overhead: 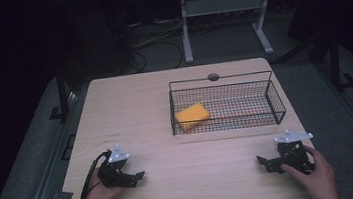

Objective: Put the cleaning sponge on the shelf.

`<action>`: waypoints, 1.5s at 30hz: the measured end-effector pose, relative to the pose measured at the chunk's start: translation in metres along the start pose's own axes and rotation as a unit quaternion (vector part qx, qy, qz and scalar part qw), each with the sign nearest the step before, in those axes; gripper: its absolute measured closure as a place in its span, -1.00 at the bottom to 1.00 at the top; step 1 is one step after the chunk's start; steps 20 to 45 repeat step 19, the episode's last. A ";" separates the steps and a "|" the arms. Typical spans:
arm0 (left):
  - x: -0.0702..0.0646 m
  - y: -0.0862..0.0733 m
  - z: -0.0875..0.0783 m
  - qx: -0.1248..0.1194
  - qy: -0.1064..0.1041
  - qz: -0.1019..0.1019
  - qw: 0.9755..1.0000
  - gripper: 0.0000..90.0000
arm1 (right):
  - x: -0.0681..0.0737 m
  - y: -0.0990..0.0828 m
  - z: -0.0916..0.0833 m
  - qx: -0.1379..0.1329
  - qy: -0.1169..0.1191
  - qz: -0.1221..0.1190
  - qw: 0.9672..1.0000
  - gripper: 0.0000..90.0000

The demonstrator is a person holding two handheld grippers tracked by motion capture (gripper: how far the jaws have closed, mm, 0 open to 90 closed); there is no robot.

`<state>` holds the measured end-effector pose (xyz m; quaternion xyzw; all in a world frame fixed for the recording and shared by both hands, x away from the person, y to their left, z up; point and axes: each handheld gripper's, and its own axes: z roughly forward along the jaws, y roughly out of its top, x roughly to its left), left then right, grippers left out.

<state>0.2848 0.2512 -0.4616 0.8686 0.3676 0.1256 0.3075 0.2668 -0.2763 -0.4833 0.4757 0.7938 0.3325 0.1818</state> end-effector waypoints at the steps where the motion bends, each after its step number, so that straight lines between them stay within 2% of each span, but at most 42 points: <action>1: 0.000 -0.001 0.001 0.000 0.003 0.002 1.000 -0.68 | 0.000 0.000 0.000 0.000 0.000 0.000 1.000 -0.97; 6: -0.001 -0.004 0.003 -0.012 0.007 0.004 1.000 -0.71 | 0.000 0.000 0.000 0.000 0.000 0.000 1.000 -0.97; 11: 0.001 -0.016 0.005 -0.065 0.002 0.009 0.998 -0.72 | 0.000 0.000 0.000 0.000 0.000 0.000 1.000 -0.97; 45: 0.001 -0.016 0.005 -0.065 0.002 0.009 0.998 -0.72 | 0.000 0.000 0.000 0.000 0.000 0.000 1.000 -0.97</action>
